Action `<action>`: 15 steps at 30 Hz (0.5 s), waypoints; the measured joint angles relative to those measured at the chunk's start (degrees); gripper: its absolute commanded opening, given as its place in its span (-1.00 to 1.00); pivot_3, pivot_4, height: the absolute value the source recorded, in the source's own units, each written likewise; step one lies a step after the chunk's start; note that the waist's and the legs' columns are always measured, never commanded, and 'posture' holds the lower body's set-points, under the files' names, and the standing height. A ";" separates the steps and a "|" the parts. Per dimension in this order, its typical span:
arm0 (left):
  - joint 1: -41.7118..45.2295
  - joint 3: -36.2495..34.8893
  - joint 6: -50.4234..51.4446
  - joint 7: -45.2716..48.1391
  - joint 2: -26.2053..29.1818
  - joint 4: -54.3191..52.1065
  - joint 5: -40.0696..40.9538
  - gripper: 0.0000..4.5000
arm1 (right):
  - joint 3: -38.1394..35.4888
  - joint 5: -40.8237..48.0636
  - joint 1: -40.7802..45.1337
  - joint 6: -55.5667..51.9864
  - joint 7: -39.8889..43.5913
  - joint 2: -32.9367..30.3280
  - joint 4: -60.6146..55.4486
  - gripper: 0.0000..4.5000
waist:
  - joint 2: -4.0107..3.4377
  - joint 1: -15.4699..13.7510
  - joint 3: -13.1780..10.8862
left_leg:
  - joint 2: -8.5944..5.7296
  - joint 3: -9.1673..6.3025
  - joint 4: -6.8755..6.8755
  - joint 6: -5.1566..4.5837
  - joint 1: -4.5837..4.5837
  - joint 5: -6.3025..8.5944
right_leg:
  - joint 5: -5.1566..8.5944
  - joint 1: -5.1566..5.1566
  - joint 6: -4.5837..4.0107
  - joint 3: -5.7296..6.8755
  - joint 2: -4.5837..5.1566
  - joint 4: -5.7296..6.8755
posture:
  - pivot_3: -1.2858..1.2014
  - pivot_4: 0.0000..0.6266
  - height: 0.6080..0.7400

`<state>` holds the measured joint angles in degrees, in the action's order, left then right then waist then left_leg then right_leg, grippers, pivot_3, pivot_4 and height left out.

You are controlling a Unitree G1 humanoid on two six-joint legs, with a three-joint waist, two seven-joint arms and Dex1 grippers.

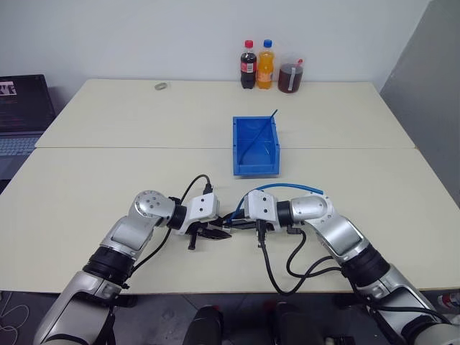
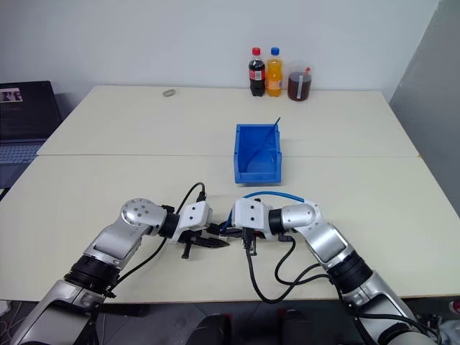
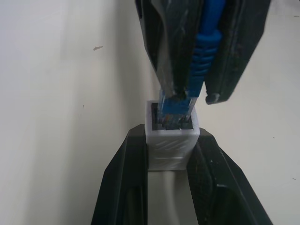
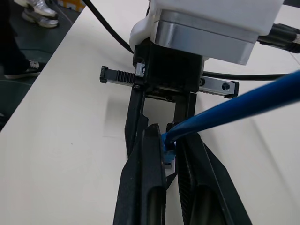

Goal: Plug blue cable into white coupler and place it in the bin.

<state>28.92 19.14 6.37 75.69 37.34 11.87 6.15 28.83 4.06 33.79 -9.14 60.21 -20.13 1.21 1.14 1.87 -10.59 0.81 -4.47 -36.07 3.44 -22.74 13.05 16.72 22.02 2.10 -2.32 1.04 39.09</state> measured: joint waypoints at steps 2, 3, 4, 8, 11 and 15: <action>0.00 0.00 -0.21 -0.04 -0.02 0.07 -0.02 -0.65 | -0.01 -0.02 0.83 -0.10 1.05 0.37 1.00 -0.98 | -0.02 0.00 0.02 | 0.00 0.00 0.00 0.00 0.02 0.00 | 0.00 -0.01 0.00 -0.01 0.00 0.00 | 0.03 -0.52 1.00; 0.00 0.00 -0.21 -0.07 -0.02 0.11 -0.03 -0.65 | -0.03 -0.04 1.17 -0.10 1.53 0.50 1.49 -0.98 | -0.02 0.00 0.03 | 0.00 0.00 0.00 0.00 0.05 0.00 | 0.00 -0.03 0.00 0.00 0.00 0.00 | 0.03 -0.52 1.00; -0.01 0.00 -0.21 -0.09 -0.04 0.12 -0.06 -0.65 | -0.06 -0.08 1.28 -0.10 1.80 0.57 1.65 -0.98 | -0.03 0.00 0.05 | 0.00 0.00 0.00 0.00 0.06 0.00 | 0.00 -0.04 0.00 0.00 0.00 0.00 | 0.03 -0.52 1.00; -0.14 0.00 -0.07 -0.14 -0.04 0.05 -0.17 -0.65 | 0.00 -0.56 1.59 -1.88 2.43 0.25 1.08 -0.98 | -0.10 0.00 0.11 | 0.00 0.01 0.01 0.00 0.08 0.00 | 0.00 -0.06 0.00 -0.01 0.00 0.00 | 0.03 -0.52 1.00; -0.43 0.01 0.42 -0.16 -0.04 -0.16 -0.18 -0.65 | 0.69 -1.47 2.43 -4.29 2.69 0.06 -0.11 -0.98 | -0.19 0.01 0.26 | 0.00 0.01 0.01 0.00 0.11 0.00 | 0.00 -0.09 0.00 -0.01 0.00 0.00 | 0.03 -0.52 1.00; -0.84 -0.28 0.73 -0.20 -0.04 -0.21 -0.45 -0.65 | 1.93 -3.00 3.95 -7.37 2.92 1.14 -0.12 -0.98 | -0.23 0.04 0.42 | 0.00 0.01 0.05 -0.01 0.39 0.01 | 0.04 -0.36 -0.01 -0.01 0.00 -0.03 | 0.03 -0.52 1.00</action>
<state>28.09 18.85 7.10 75.50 37.30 11.66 5.70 30.77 1.05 37.74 -16.51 63.13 -18.99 1.09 0.91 1.91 -10.17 0.80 -4.46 -36.02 3.43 -22.34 13.06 16.75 21.66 2.08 -2.34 1.04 39.06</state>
